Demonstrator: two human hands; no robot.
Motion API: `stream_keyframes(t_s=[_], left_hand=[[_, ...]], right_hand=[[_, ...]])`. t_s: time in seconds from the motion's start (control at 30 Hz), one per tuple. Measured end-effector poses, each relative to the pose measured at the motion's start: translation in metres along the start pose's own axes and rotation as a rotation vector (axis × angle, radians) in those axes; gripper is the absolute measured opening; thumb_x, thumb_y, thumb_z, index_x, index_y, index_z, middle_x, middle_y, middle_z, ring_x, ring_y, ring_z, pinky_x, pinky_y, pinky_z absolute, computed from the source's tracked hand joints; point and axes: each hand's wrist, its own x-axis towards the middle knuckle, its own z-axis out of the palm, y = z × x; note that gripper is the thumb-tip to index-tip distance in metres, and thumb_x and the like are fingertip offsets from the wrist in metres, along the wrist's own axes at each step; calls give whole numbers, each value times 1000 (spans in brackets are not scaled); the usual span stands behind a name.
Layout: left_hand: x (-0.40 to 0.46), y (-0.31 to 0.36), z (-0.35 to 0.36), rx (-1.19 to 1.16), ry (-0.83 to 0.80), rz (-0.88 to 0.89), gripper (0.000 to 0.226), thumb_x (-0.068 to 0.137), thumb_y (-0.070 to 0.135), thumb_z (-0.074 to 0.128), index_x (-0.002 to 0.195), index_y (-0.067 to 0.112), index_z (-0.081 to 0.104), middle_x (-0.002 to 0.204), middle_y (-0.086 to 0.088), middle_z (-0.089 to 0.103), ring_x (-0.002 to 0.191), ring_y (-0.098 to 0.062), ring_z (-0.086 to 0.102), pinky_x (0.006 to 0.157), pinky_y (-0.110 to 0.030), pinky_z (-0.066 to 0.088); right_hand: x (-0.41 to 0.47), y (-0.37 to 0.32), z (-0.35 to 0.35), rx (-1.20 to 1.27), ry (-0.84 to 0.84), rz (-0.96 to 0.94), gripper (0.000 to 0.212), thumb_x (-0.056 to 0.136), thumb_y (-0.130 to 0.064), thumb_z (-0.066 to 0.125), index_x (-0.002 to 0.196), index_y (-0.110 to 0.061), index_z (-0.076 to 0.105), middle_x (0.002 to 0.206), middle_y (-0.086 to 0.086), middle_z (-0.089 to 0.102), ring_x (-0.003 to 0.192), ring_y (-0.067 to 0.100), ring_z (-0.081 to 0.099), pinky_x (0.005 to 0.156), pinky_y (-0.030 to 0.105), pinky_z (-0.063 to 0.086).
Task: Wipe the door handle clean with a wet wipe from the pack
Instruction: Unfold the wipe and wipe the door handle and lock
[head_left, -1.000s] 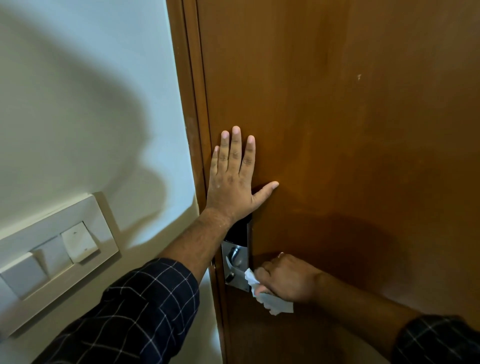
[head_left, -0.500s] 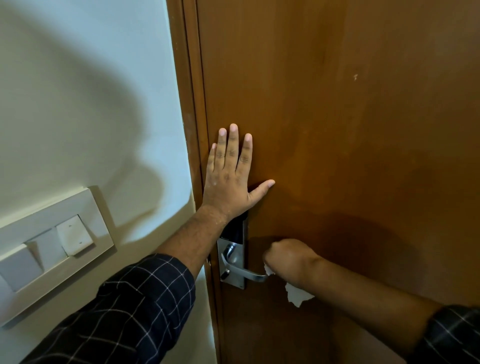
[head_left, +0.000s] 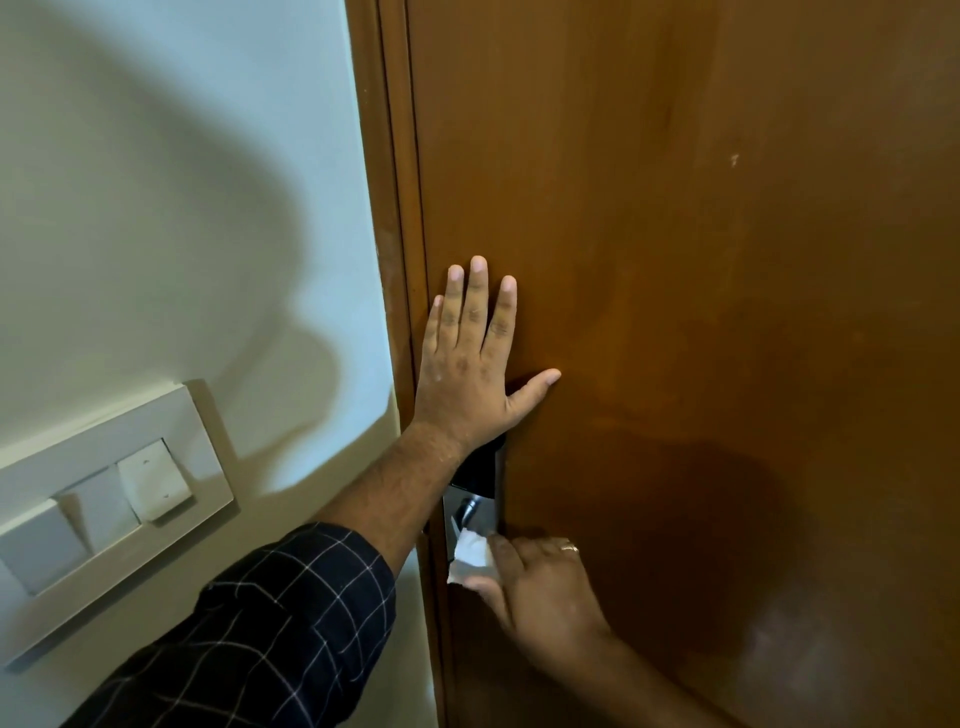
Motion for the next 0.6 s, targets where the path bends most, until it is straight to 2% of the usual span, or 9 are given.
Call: stream_keyframes(t_s=[0.07,0.1,0.13,0.2,0.3,0.37,0.43,0.5,0.6], left_hand=[[-1,0,0,-6,-1,6,96,86,76,35,156,18,5,165,-16,11,153,-32,3,123,-47,5],[-1,-1,1,-4,1,8,96,86,76,35,156,17,6,165,-16,11,153,-32,2,123,-47,5],[-1,-1,2,-4,5,10,96,86,76,35,156,17,7,164,-16,11,153,-32,2,123,-47,5],[-1,0,2,-15,21,17,95,86,75,37,156,17,9,164,-17,12,153,-32,3,123,-47,5],[-1,0,3,-22,31,16,94,86,74,38,156,17,11,164,-16,13,153,-32,4,123,-47,4],[-1,0,3,-26,35,18,94,86,73,38,156,17,12,164,-17,14,153,-32,4,123,-46,4],[-1,0,4,-25,37,21,93,86,73,38,155,16,13,164,-17,14,153,-32,4,123,-46,3],[0,2,4,-28,42,22,93,86,72,38,155,16,13,163,-17,14,153,-32,4,123,-46,2],[0,2,6,-22,39,25,93,86,72,38,155,15,14,163,-18,15,153,-33,5,123,-47,5]], right_hand=[[-2,11,-3,234,-10,-4,65,93,-64,14,108,-26,66,87,-3,70,78,11,63,69,32,48],[0,17,-5,424,-51,38,63,93,-65,16,92,-27,67,76,-4,66,68,7,58,62,30,45],[5,25,-6,594,-45,106,59,92,-63,26,75,-22,64,64,-1,59,57,7,53,54,32,42],[13,33,-8,717,48,218,49,91,-50,51,60,-13,58,53,4,52,47,10,46,48,36,38],[19,22,-1,542,-111,279,24,84,-50,64,84,-26,58,73,-4,64,63,7,59,53,29,46],[21,11,8,234,-261,234,38,88,-59,49,106,-26,54,84,-4,65,72,13,63,61,30,50],[27,1,12,-27,-319,124,45,94,-57,33,110,-22,57,75,1,62,64,18,61,56,32,45],[40,-11,17,-75,-311,103,45,97,-52,31,110,-18,56,78,6,68,66,22,66,50,31,36],[63,-31,26,-13,-262,215,40,101,-44,33,111,-14,58,97,8,72,85,25,70,57,32,39]])
